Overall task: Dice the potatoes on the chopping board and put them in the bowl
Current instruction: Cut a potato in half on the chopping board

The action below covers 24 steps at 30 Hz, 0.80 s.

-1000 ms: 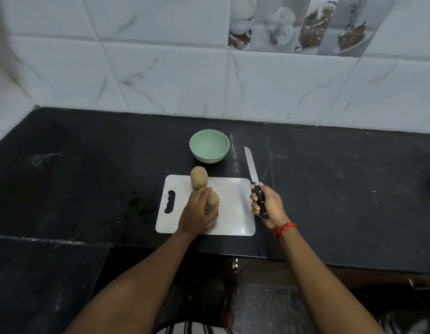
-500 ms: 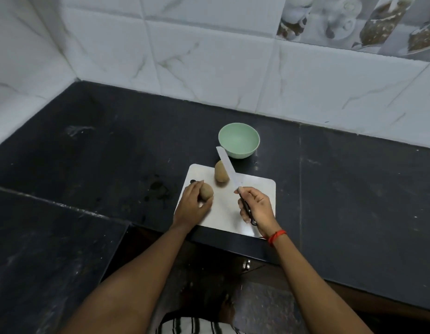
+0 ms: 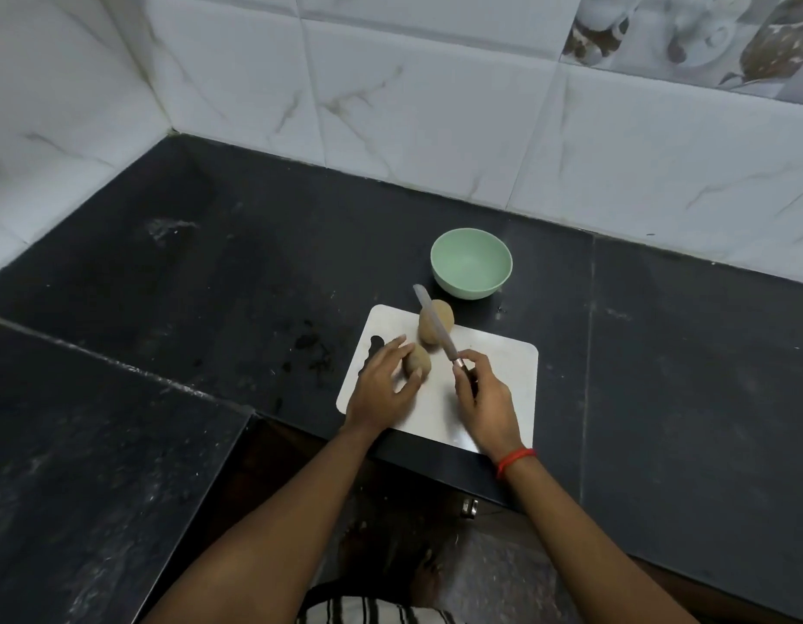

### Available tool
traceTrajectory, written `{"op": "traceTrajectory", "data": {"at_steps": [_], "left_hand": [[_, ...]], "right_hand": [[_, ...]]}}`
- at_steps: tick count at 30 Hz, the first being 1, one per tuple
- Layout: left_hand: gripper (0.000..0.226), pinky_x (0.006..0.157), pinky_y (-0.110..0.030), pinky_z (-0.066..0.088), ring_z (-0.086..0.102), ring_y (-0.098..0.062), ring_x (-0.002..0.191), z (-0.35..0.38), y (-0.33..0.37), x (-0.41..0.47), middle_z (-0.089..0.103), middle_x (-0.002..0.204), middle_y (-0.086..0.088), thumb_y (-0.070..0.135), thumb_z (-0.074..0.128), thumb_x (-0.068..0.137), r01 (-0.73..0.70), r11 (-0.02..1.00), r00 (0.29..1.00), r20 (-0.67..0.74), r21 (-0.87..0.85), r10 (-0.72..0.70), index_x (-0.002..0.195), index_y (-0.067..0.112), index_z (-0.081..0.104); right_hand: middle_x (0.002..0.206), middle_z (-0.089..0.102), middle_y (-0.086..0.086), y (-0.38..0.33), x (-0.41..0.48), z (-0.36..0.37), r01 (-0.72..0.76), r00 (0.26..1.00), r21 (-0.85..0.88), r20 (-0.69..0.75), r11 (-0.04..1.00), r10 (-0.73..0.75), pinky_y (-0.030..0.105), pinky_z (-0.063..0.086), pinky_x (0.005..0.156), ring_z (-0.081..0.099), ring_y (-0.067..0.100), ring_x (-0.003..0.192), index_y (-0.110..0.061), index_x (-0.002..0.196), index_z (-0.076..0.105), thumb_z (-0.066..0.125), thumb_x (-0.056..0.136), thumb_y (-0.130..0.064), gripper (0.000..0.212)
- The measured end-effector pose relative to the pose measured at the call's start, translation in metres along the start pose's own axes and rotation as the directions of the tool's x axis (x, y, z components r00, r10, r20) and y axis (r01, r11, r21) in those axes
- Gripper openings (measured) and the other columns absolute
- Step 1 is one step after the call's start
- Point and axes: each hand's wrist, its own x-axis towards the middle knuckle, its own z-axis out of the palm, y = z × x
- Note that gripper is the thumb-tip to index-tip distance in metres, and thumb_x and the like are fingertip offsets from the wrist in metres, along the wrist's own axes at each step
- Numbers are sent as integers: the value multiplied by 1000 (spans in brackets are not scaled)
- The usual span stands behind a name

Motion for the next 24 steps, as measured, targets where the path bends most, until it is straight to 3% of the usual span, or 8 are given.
{"op": "traceTrajectory", "data": {"at_steps": [3, 9, 14, 21, 24], "left_hand": [[46, 101, -38, 51, 52, -9, 127, 0, 0, 0, 53, 134, 7, 38, 66, 92, -34, 999, 999, -24, 5, 34, 134, 20, 63], [38, 94, -38, 54, 60, -10, 115, 2, 0, -1, 61, 124, 8, 26, 75, 90, -39, 997, 996, -82, -66, 34, 123, 15, 63], [33, 88, -36, 54, 58, -6, 108, 2, 0, -3, 59, 118, 4, 30, 74, 92, -26, 999, 995, -102, -46, 21, 115, 10, 64], [24, 83, -44, 55, 59, -11, 103, 2, -2, -3, 56, 116, 8, 29, 66, 95, -24, 999, 996, -85, -31, 21, 113, 15, 60], [25, 88, -40, 55, 58, -10, 107, 2, -1, -1, 55, 122, 8, 28, 64, 95, -19, 999, 997, -74, -37, 16, 116, 15, 60]], "right_hand": [[78, 64, -12, 4, -3, 9, 2, 998, -93, 65, 996, 4, 37, 51, 67, 62, 11, 72, -38, 115, 49, 45, 104, -40, 11], [85, 67, -5, -4, -6, 27, -68, 994, -131, 75, 989, 78, 45, 52, 70, 66, 32, 81, -29, 105, 43, 45, 103, -38, 9], [78, 63, -5, -15, -8, 32, -41, 997, -119, 62, 992, 48, 45, 52, 66, 64, 27, 73, -26, 96, 43, 47, 103, -37, 13], [75, 59, -3, -21, -5, 29, 8, 996, -152, 88, 988, 6, 46, 50, 65, 58, 26, 68, -23, 94, 43, 48, 103, -31, 13], [73, 59, -1, -24, -2, 28, -3, 996, -151, 93, 988, 17, 46, 50, 66, 58, 28, 69, -21, 96, 44, 49, 102, -28, 11]]}}
